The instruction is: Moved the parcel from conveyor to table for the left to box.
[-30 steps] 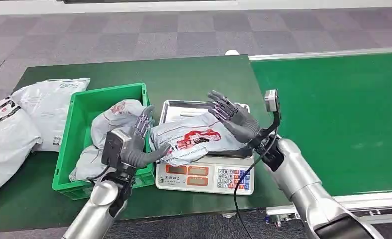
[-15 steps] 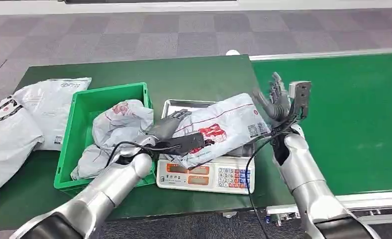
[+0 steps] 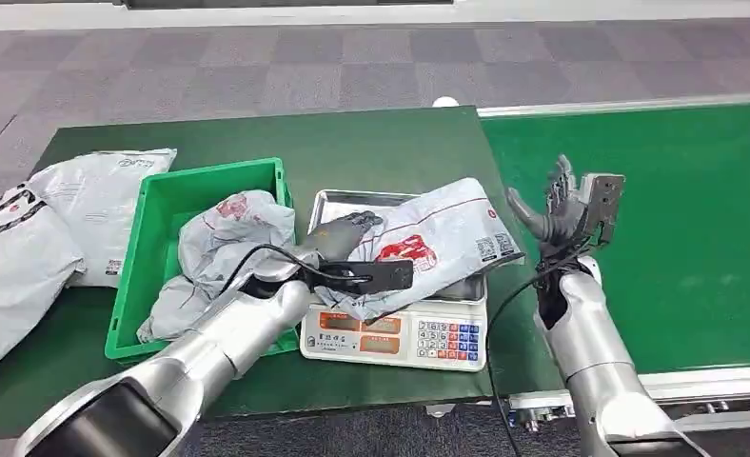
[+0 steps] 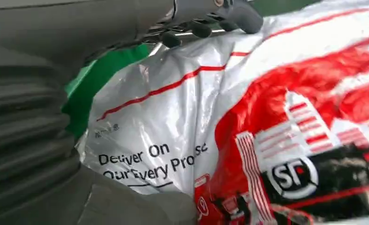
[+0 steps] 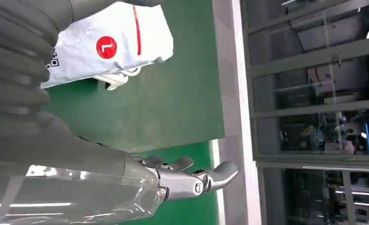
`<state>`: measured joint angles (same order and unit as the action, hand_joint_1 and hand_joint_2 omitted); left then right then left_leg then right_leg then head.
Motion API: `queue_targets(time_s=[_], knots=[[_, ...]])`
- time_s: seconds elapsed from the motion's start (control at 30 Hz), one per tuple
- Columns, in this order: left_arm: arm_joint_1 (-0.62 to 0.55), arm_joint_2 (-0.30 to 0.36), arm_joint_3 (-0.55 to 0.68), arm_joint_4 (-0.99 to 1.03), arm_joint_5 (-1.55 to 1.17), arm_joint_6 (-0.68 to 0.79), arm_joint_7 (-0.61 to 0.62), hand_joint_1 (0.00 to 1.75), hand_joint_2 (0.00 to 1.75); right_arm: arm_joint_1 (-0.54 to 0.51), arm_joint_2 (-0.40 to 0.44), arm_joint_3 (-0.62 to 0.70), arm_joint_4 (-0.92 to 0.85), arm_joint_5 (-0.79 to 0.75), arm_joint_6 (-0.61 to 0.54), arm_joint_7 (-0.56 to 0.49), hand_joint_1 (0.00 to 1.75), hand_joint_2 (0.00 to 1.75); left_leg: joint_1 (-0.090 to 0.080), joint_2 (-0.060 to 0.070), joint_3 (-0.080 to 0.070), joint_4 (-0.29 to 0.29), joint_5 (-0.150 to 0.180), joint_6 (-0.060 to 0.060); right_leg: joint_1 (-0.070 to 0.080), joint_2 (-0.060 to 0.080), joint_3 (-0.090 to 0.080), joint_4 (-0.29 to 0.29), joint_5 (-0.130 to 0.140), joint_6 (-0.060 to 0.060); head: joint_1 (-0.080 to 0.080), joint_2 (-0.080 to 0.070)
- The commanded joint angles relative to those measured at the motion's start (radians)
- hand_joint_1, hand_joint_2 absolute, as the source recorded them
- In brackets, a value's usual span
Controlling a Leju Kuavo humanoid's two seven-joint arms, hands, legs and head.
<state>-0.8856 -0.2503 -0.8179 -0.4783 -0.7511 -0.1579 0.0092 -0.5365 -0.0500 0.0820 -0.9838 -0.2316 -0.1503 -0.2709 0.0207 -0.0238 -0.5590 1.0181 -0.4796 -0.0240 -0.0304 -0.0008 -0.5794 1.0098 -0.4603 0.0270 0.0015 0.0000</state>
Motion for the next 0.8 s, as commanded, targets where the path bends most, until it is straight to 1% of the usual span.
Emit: queue_targets(time_s=[0.03, 0.13, 0.17, 0.2, 0.33, 0.37, 0.4, 0.43, 0.47, 0.63, 0.67, 0.73, 0.8], knots=[[0.012, 0.017, -0.147, 0.142, -0.043, -0.117, -0.064, 1.75, 1.75, 0.032, 0.009, -0.091, -0.035, 0.002, 0.035, 0.03, 0.0, 1.75, -0.001, 0.001, 0.002, -0.002, 0.0, 0.001, 0.0, 0.0, 0.002, -0.001, 0.0, -0.001, 0.0, 0.0], [0.009, 0.022, -0.149, 0.134, -0.041, -0.136, -0.086, 1.75, 1.75, 0.031, 0.01, -0.091, -0.027, 0.0, 0.05, 0.04, 0.0, 1.75, 0.0, 0.003, 0.004, -0.004, 0.002, 0.002, 0.0, 0.001, 0.004, -0.004, 0.002, -0.002, 0.0, 0.0], [0.004, 0.023, -0.15, 0.13, -0.042, -0.136, -0.09, 1.75, 1.75, 0.029, 0.01, -0.091, -0.024, 0.0, 0.05, 0.04, 0.0, 1.75, 0.0, 0.002, 0.004, -0.002, 0.001, 0.002, 0.0, 0.0, 0.005, -0.002, 0.001, -0.001, 0.0, 0.0], [0.0, 0.03, -0.162, 0.108, -0.057, -0.124, -0.1, 1.75, 1.75, 0.025, 0.011, -0.095, -0.014, -0.003, 0.058, 0.04, 0.0, 1.75, 0.0, 0.004, 0.004, -0.004, 0.002, 0.002, 0.0, 0.002, 0.004, -0.004, 0.003, -0.002, 0.0, 0.0], [-0.007, 0.033, -0.177, 0.082, -0.076, -0.12, -0.109, 1.75, 1.75, 0.028, 0.016, -0.103, -0.024, -0.003, 0.063, 0.042, 0.0, 1.75, 0.0, 0.003, 0.005, -0.002, 0.001, 0.001, 0.0, 0.002, 0.005, -0.002, 0.001, -0.002, 0.0, 0.0], [-0.008, 0.033, -0.178, 0.076, -0.076, -0.12, -0.114, 1.75, 1.75, 0.029, 0.018, -0.103, -0.029, -0.002, 0.064, 0.042, 0.0, 1.75, 0.0, 0.005, 0.005, -0.005, 0.002, 0.002, 0.001, 0.003, 0.004, -0.005, 0.003, -0.003, 0.0, 0.0], [-0.01, 0.034, -0.181, 0.066, -0.079, -0.124, -0.12, 1.75, 1.75, 0.032, 0.021, -0.105, -0.037, 0.0, 0.064, 0.044, 0.0, 1.75, 0.0, 0.004, 0.005, -0.002, 0.001, 0.001, 0.0, 0.002, 0.004, -0.002, 0.001, -0.002, 0.0, 0.0], [-0.011, 0.037, -0.181, 0.057, -0.08, -0.124, -0.125, 1.75, 1.75, 0.034, 0.022, -0.106, -0.043, 0.002, 0.065, 0.046, 0.0, 1.75, 0.0, 0.007, 0.004, -0.007, 0.003, 0.003, 0.001, 0.003, 0.003, -0.007, 0.005, -0.004, 0.0, 0.0], [-0.013, 0.036, -0.181, 0.056, -0.079, -0.127, -0.125, 1.75, 1.75, 0.034, 0.023, -0.106, -0.044, 0.002, 0.065, 0.047, 0.0, 1.75, 0.0, 0.003, 0.005, -0.002, 0.0, 0.001, 0.001, 0.002, 0.004, -0.002, 0.001, -0.002, 0.0, 0.0], [-0.025, 0.056, -0.153, -0.041, -0.065, -0.108, -0.133, 1.75, 1.75, 0.056, 0.027, -0.126, -0.083, 0.018, 0.072, 0.066, 0.0, 1.75, 0.001, 0.005, 0.004, -0.005, 0.002, 0.002, 0.001, 0.003, 0.003, -0.005, 0.003, -0.003, 0.0, 0.0], [-0.028, 0.069, -0.149, -0.076, -0.057, -0.133, -0.127, 1.75, 1.75, 0.061, 0.03, -0.131, -0.092, 0.021, 0.075, 0.071, 0.0, 1.75, 0.0, 0.005, 0.004, -0.005, 0.002, 0.002, 0.001, 0.002, 0.003, -0.005, 0.003, -0.003, 0.0, 0.0], [-0.03, 0.07, -0.148, -0.081, -0.056, -0.138, -0.124, 1.75, 1.75, 0.062, 0.03, -0.132, -0.093, 0.022, 0.076, 0.071, 0.0, 1.75, 0.0, 0.003, 0.003, -0.002, 0.001, 0.001, 0.0, 0.001, 0.002, -0.001, 0.001, -0.002, 0.0, 0.0], [-0.027, 0.071, -0.149, -0.081, -0.056, -0.137, -0.124, 1.75, 1.75, 0.062, 0.03, -0.132, -0.093, 0.022, 0.076, 0.071, 0.0, 1.75, 0.0, 0.004, 0.002, -0.002, 0.001, 0.002, 0.001, 0.002, 0.002, -0.002, 0.002, -0.002, 0.0, 0.0]])
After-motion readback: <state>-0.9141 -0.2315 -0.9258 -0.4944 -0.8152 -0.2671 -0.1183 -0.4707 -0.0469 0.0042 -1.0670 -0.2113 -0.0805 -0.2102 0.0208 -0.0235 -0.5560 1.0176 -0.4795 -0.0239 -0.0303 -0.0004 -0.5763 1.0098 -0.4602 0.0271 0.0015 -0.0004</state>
